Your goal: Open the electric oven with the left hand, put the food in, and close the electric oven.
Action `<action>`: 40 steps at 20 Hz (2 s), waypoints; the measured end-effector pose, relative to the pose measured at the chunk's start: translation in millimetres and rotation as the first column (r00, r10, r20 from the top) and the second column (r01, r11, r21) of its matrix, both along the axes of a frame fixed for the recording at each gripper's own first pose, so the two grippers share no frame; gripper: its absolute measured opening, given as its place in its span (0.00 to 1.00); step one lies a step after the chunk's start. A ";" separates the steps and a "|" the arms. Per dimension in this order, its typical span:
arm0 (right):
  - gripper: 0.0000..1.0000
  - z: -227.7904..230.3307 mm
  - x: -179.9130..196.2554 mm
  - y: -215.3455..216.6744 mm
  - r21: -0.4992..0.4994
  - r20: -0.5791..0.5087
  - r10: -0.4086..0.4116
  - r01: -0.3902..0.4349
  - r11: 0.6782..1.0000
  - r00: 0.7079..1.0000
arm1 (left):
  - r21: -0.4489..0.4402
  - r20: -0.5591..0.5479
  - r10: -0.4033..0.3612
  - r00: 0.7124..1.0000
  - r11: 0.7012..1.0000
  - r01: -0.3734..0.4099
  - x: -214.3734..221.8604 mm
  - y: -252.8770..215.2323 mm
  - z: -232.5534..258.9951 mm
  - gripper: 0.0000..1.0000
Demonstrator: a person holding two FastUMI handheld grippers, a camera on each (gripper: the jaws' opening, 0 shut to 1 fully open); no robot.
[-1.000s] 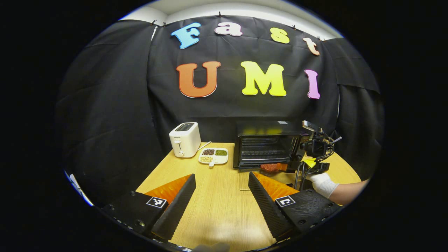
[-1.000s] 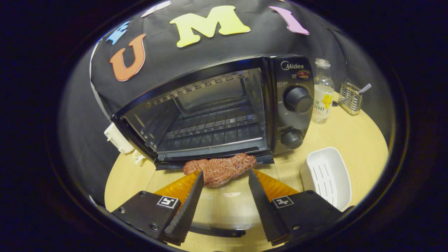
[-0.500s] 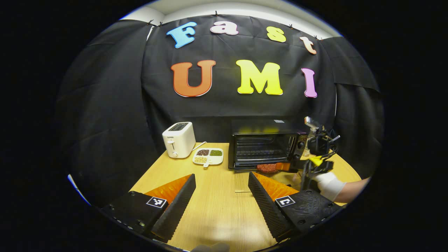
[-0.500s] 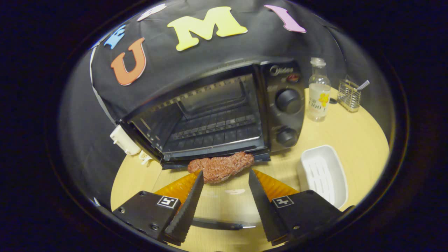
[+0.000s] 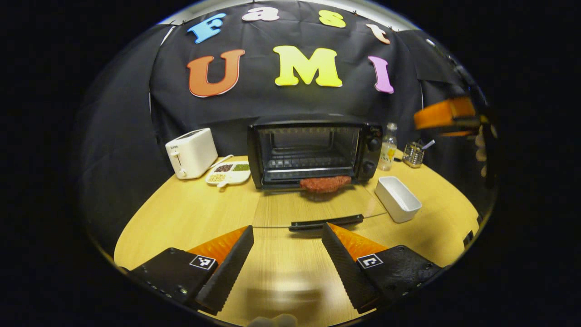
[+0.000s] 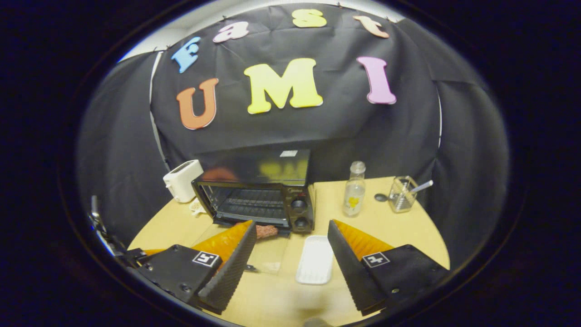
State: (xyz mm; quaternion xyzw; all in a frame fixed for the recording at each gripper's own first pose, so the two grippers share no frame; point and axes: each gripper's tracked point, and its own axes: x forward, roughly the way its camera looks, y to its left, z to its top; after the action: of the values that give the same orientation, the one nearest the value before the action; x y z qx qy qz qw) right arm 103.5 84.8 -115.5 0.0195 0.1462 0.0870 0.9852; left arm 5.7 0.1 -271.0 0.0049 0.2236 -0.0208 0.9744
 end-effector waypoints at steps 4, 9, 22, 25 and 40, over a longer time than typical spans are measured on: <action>0.98 39.3 -35.9 -37.7 -0.058 0.057 0.050 -0.047 0.997 0.997 | 0.006 -0.029 0.010 1.000 1.000 -0.010 11.3 -32.7 -28.0 0.97; 0.99 53.1 -53.6 -70.9 -0.081 0.051 0.006 -0.001 0.997 0.999 | 0.003 -0.065 0.008 0.998 1.000 -0.008 34.0 -57.1 -61.2 0.96; 0.99 68.4 -97.5 -83.8 -0.093 0.079 -0.174 0.181 0.979 0.982 | -0.041 -0.106 -0.059 0.993 0.998 0.055 47.7 -58.1 -69.0 0.98; 0.99 70.0 -101.3 -85.2 -0.086 0.081 -0.193 0.200 0.976 0.978 | -0.045 -0.100 -0.073 0.992 0.997 0.068 48.1 -57.7 -62.0 0.98; 0.99 83.8 -97.3 -99.4 -0.076 0.110 -0.214 0.223 0.972 0.971 | -0.014 0.074 -0.057 0.996 0.998 0.058 124.2 -50.9 41.3 0.97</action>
State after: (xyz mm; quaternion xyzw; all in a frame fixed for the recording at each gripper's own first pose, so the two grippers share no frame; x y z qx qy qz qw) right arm 6.2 -14.6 -31.7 -0.0123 0.0969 -0.0279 0.9948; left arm 129.9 -50.7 -229.7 0.0040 0.1870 -0.0505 0.9811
